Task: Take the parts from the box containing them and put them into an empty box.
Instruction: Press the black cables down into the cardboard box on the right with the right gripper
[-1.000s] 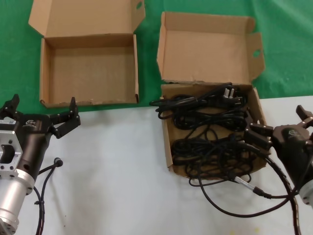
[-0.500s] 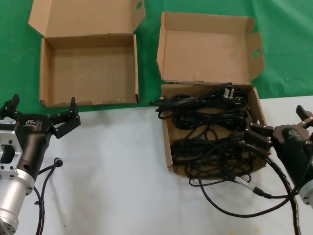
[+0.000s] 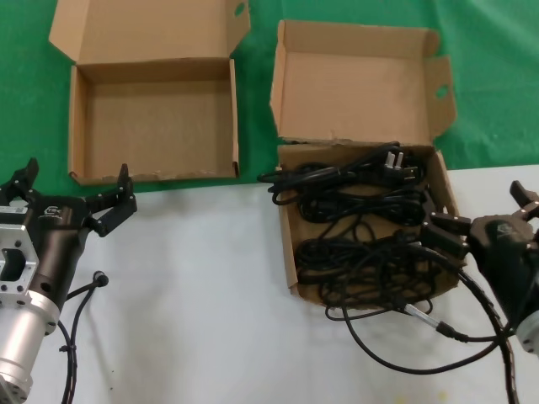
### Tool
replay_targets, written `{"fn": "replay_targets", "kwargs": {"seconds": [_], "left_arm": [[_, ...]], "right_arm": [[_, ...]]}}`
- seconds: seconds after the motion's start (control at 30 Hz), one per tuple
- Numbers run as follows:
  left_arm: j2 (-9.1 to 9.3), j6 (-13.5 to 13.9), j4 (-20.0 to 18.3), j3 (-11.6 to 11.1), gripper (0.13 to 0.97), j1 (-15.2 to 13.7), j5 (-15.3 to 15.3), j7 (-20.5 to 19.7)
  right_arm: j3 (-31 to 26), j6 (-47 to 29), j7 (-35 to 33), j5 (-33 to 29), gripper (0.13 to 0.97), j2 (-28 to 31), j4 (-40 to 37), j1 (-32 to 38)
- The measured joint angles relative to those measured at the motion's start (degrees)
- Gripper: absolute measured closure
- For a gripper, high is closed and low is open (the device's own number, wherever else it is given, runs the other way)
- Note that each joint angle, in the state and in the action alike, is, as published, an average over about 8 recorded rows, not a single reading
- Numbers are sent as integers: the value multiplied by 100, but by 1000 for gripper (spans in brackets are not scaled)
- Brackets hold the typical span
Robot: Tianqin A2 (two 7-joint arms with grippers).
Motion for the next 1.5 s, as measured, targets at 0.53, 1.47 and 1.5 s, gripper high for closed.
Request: {"fn": "replay_targets", "kwargs": {"seconds": [0.53, 1.47, 1.5], "left_arm": [[0, 0, 0, 0, 420, 0, 0, 0], [0, 0, 0, 0, 884, 0, 1, -1], [0, 0, 0, 0, 893, 0, 1, -1]], "right_arm": [[-208, -1518, -753, -523, 129, 1699, 1171, -86], [-2514, -4597, -2255, -2796, 162, 2045, -462, 4059], [-2548, -4618, -2275, -2829, 170, 2001, -533, 4137]]}}
